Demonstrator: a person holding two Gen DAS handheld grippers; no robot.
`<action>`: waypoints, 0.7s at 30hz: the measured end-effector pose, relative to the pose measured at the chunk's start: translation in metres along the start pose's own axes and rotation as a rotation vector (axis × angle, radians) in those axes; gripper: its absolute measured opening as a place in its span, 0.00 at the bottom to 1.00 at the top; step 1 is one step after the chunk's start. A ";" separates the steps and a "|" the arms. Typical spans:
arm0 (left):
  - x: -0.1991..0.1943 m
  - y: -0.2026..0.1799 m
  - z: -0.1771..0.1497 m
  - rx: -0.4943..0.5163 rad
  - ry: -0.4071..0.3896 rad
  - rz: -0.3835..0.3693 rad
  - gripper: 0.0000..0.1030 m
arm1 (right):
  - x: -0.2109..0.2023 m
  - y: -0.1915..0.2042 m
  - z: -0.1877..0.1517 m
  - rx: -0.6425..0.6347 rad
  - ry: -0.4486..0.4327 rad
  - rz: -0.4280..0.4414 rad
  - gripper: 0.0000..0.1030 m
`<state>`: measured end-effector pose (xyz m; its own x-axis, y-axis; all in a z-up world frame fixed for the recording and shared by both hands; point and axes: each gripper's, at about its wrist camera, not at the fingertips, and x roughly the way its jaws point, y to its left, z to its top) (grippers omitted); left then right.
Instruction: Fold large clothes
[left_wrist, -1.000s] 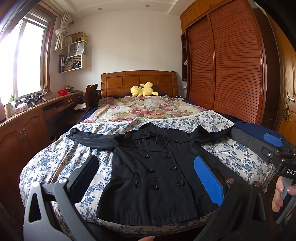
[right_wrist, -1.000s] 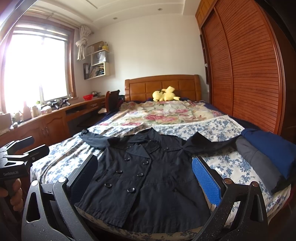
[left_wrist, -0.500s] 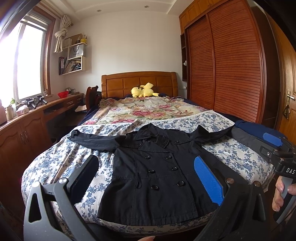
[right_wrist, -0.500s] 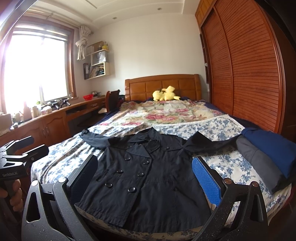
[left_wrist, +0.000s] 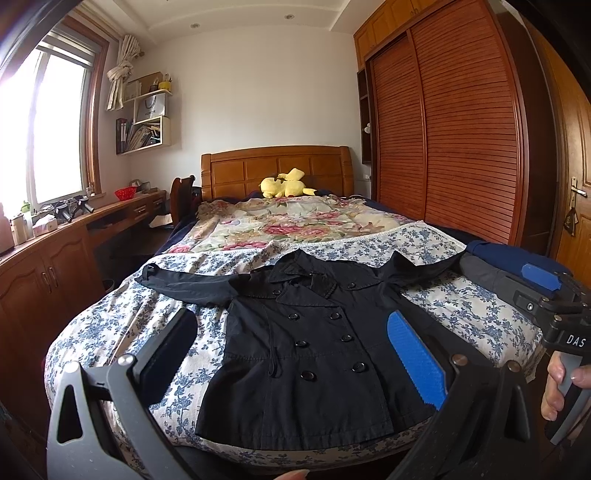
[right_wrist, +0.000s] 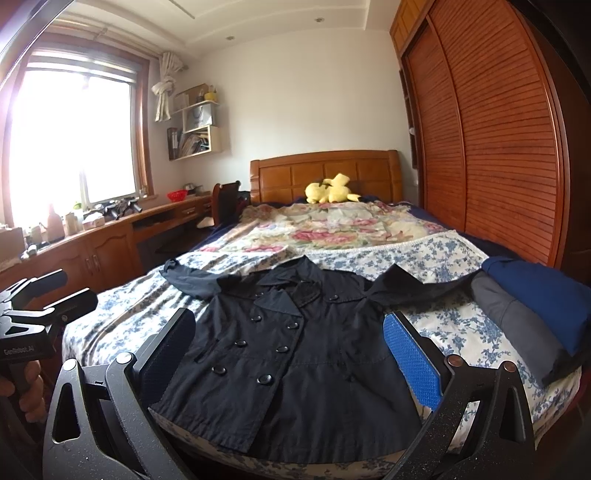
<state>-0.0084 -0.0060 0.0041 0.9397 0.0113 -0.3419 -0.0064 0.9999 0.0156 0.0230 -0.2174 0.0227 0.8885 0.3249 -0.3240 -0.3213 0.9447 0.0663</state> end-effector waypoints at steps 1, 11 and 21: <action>-0.001 0.000 0.000 0.000 -0.001 0.000 1.00 | 0.000 0.002 0.000 0.001 0.001 -0.001 1.00; -0.001 -0.001 0.000 -0.003 0.001 -0.001 1.00 | -0.001 0.000 -0.001 0.000 0.000 0.002 1.00; 0.002 0.001 0.000 -0.009 0.012 -0.002 1.00 | -0.001 0.001 0.000 0.000 0.002 0.003 1.00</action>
<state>-0.0064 -0.0049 0.0032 0.9355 0.0096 -0.3531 -0.0079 0.9999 0.0063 0.0218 -0.2169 0.0232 0.8868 0.3278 -0.3257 -0.3241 0.9436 0.0672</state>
